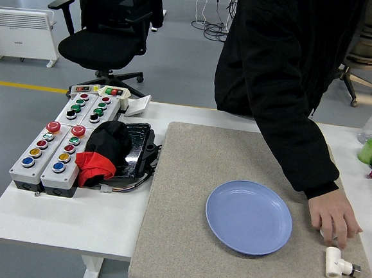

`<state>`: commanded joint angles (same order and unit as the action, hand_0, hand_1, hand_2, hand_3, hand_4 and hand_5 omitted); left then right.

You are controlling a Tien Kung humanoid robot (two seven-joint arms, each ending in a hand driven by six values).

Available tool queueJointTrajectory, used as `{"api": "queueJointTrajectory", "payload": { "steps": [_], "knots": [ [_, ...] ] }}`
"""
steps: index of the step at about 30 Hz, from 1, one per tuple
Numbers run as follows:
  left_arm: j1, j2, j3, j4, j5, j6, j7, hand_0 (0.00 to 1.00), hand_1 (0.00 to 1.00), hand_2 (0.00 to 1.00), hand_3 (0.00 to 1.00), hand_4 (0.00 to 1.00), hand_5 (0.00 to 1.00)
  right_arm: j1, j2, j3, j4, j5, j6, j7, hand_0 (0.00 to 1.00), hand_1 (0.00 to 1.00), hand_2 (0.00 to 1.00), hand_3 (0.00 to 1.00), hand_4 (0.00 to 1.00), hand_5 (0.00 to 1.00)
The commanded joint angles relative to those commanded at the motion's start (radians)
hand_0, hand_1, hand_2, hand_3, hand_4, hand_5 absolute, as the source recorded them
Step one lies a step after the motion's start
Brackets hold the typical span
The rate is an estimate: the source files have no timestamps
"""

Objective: Pick pipe place plate twice

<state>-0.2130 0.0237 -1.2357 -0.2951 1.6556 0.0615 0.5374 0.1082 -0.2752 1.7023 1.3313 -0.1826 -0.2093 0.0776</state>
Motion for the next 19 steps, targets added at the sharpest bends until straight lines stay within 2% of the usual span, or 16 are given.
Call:
{"api": "queueJointTrajectory", "payload": {
  "steps": [12, 13, 19],
  "knots": [
    [-0.006, -0.001, 0.006, 0.002, -0.009, 0.002, -0.005, 0.655, 0.629, 0.644, 0.588, 0.438, 0.998, 0.002, 0.0, 0.013, 0.005, -0.001, 0.01, 0.004, 0.834, 0.794, 0.829, 0.821, 0.549, 0.879],
    [-0.008, 0.0, 0.007, 0.002, -0.009, 0.002, -0.006, 0.654, 0.629, 0.645, 0.587, 0.435, 0.998, 0.003, 0.001, 0.013, 0.006, 0.0, 0.009, 0.009, 0.831, 0.788, 0.812, 0.798, 0.554, 0.824],
    [-0.009, -0.001, 0.006, 0.003, -0.009, 0.004, -0.007, 0.654, 0.629, 0.645, 0.587, 0.435, 0.998, 0.004, 0.001, 0.012, 0.01, -0.015, 0.011, 0.011, 0.831, 0.788, 0.812, 0.798, 0.554, 0.824]
  ]
}}
